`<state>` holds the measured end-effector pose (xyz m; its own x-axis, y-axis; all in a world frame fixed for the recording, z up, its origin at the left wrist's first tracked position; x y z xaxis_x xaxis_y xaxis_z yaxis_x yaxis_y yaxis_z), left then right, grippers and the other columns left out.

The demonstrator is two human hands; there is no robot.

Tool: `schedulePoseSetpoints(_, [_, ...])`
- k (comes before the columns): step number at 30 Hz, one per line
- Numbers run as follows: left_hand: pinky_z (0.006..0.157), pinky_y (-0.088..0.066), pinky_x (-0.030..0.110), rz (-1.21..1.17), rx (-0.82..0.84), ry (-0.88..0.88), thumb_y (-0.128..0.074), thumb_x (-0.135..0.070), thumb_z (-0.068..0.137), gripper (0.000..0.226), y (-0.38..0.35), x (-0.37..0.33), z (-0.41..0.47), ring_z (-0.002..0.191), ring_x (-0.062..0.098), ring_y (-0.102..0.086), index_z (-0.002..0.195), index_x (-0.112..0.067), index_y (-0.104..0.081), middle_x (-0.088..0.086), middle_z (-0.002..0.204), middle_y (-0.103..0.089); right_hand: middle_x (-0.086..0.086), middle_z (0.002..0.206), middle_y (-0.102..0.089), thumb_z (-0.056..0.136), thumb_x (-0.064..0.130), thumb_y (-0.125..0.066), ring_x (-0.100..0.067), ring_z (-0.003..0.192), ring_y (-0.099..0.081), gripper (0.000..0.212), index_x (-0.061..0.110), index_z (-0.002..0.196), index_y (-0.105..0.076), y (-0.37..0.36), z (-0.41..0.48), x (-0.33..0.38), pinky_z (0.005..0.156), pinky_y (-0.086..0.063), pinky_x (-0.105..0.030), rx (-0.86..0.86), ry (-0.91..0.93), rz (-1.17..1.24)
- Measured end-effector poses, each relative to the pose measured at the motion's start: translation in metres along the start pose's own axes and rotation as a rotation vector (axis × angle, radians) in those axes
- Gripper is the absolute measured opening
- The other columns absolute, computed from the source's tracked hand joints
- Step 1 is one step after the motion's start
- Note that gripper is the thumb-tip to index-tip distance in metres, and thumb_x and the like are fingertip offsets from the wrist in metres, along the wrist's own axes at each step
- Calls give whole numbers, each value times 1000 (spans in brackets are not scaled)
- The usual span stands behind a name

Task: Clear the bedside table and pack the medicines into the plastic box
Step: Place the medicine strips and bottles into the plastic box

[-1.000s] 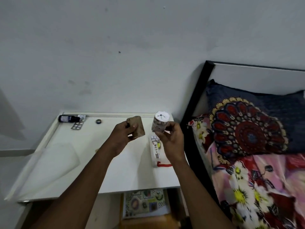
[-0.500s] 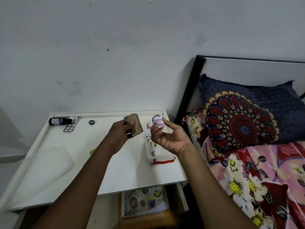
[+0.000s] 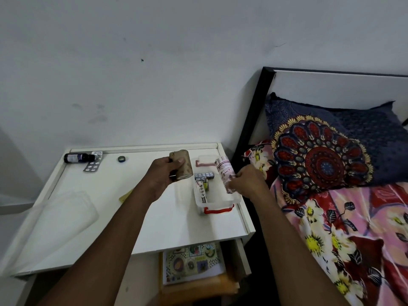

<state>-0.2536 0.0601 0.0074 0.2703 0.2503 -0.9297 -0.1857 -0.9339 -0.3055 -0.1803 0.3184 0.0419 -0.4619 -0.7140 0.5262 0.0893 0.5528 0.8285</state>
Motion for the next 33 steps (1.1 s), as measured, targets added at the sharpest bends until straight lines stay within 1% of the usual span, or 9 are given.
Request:
schedulePoseSetpoints(3, [85, -59, 39, 16, -17, 4, -64, -10, 97, 23, -12, 3, 3, 85, 24, -72, 116, 2, -68, 9, 93, -76, 0, 80, -60, 73, 28, -80, -18, 69, -59, 31, 14, 84, -55, -11, 0, 18, 47, -35, -22, -57, 60, -36])
schedulePoseSetpoints(7, [73, -60, 31, 32, -29, 8, -66, -11, 95, 13, -21, 6, 8, 79, 20, -75, 105, -5, -71, 8, 90, -78, -4, 96, -68, 79, 25, -75, -26, 88, -70, 27, 14, 100, -64, -29, -6, 41, 60, -47, -29, -151, 175, -238])
schedulePoseSetpoints(12, [66, -61, 27, 21, -22, 12, -67, -12, 95, 12, -17, 5, 12, 77, 17, -77, 104, -6, -72, 5, 89, -80, -4, 102, -70, 86, 16, -68, -25, 94, -72, 17, 16, 103, -67, -49, -2, 42, 70, -54, -32, -225, 194, -394])
schedulePoseSetpoints(14, [68, -60, 27, 26, -12, 9, -67, -13, 95, 16, -14, 4, 11, 78, 17, -76, 108, -5, -71, 4, 89, -80, -2, 99, -72, 85, 15, -69, -23, 90, -73, 17, 19, 101, -68, -53, -1, 43, 65, -52, -30, -248, 195, -478])
schedulePoseSetpoints(20, [96, -57, 45, 5, -52, 11, -68, -11, 95, 31, -2, -1, 8, 95, 29, -71, 122, 5, -66, 17, 107, -73, -2, 95, -71, 85, 17, -68, -24, 87, -73, 14, 18, 99, -69, -55, 1, 46, 62, -49, -30, -275, 228, -509])
schedulePoseSetpoints(23, [97, -57, 46, 4, -45, -6, -68, -9, 95, 32, -6, -3, 5, 102, 31, -71, 122, 6, -66, 21, 118, -72, -1, 82, -68, 83, 25, -72, -23, 74, -69, 12, 15, 88, -67, -36, 7, 43, 58, -45, -28, -306, 204, -287])
schedulePoseSetpoints(25, [94, -59, 43, 18, -8, -26, -70, -9, 93, 30, -15, -3, 4, 103, 30, -74, 119, 5, -67, 21, 118, -73, 0, 65, -69, 87, 29, -72, -17, 56, -64, 24, 10, 73, -71, -25, 10, 43, 53, -45, -27, -200, 243, 142])
schedulePoseSetpoints(28, [90, -61, 45, 74, 12, -60, -78, -13, 87, 33, -38, -1, 6, 104, 35, -74, 113, 6, -69, 23, 112, -74, -9, 76, -78, 94, 29, -71, -16, 63, -71, 25, 7, 89, -80, -19, 2, 41, 53, -54, -27, 53, 262, 696])
schedulePoseSetpoints(33, [78, -65, 43, 241, -13, -106, -88, -28, 78, 33, -69, 7, 12, 86, 30, -78, 94, -2, -76, 16, 89, -79, -14, 96, -79, 85, 18, -81, -12, 79, -72, 31, 0, 110, -75, -15, -2, 27, 59, -53, -16, 88, 286, 808])
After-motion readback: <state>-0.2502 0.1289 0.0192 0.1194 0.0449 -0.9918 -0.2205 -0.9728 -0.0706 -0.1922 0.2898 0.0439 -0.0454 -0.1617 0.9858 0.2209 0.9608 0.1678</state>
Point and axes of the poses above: each hand's wrist, its own z-axis towards the middle knuckle, its own y-axis out of the back of the hand, x = y × z, the point moved 6 cm from there along z, towards the middle knuckle
